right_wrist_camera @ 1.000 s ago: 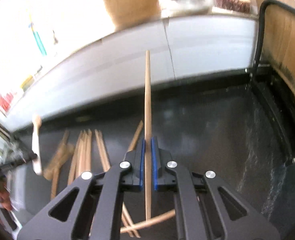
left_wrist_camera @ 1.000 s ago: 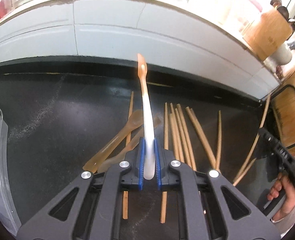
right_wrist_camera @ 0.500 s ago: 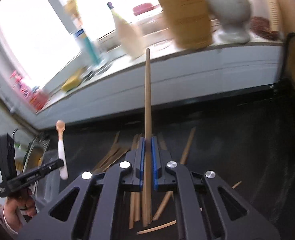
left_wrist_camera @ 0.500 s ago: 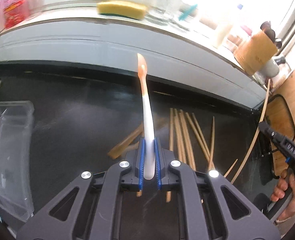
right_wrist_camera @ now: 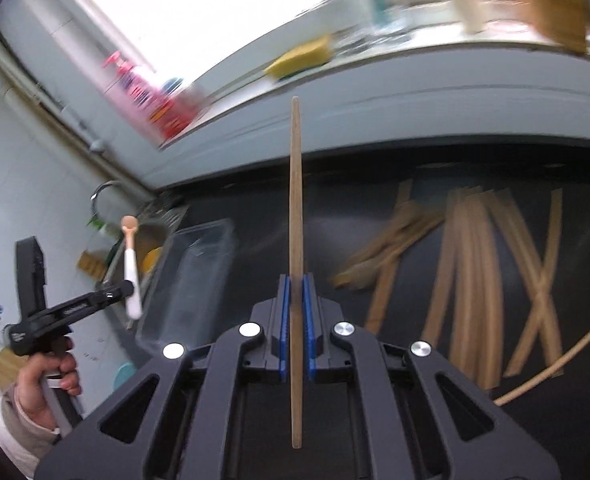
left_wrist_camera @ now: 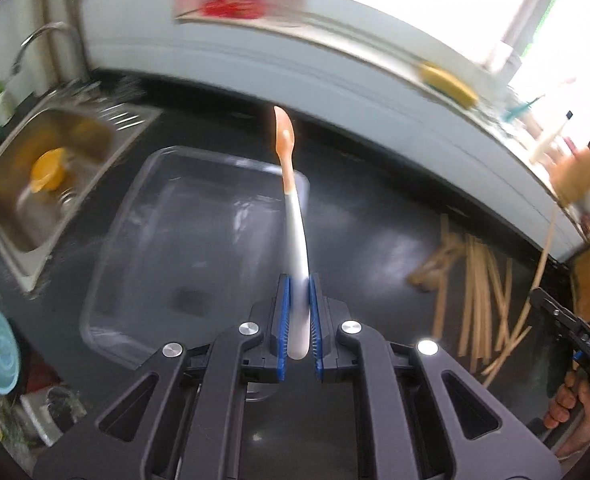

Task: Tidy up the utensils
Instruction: 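Carry the chopstick and white spoon to the clear tray with both grippers, then open both grippers to drop the items into the tray and return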

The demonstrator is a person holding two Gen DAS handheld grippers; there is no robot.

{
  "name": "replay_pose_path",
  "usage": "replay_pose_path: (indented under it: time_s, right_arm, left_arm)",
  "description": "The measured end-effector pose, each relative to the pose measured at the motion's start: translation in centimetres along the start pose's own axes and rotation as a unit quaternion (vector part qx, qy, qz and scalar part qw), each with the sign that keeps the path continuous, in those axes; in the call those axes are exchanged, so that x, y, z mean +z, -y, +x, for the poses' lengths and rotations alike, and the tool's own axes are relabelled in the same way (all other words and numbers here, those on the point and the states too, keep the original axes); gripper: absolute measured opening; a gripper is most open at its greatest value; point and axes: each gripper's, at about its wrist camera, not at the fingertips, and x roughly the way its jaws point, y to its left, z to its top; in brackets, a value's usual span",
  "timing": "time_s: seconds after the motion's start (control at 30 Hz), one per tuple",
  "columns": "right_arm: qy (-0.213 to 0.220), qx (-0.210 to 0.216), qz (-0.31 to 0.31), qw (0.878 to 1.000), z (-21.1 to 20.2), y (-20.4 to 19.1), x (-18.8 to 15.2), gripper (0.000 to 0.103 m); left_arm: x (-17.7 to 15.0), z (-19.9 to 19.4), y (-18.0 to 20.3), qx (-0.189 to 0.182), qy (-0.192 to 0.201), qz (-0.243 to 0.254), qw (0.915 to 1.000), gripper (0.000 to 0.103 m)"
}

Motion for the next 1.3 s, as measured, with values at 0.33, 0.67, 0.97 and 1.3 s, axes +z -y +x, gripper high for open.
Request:
replay_pose_path:
  time_s: [0.33,0.67,0.97,1.3]
  right_arm:
    - [-0.065,0.06,0.004,0.996,12.1,-13.8,0.5,0.008]
    - [-0.124,-0.009,0.002,0.992,22.5,-18.3,-2.1,0.008]
    - [-0.13,-0.054,-0.006,0.99,25.6,-19.2,-2.5,0.008]
    - [-0.062,-0.169,-0.105,0.978,22.5,-19.0,-0.4,0.096]
  left_arm:
    - [2.9,2.6,-9.2,-0.007,-0.07,0.038,0.9968,0.009]
    - [3.9,7.4,-13.5,-0.038,-0.107,0.06,0.9917,0.009]
    - [3.5,8.3,-13.5,-0.034,-0.097,0.083,0.9912,0.014]
    - [6.7,2.4,-14.8,0.013,-0.004,0.016,0.9998,0.097]
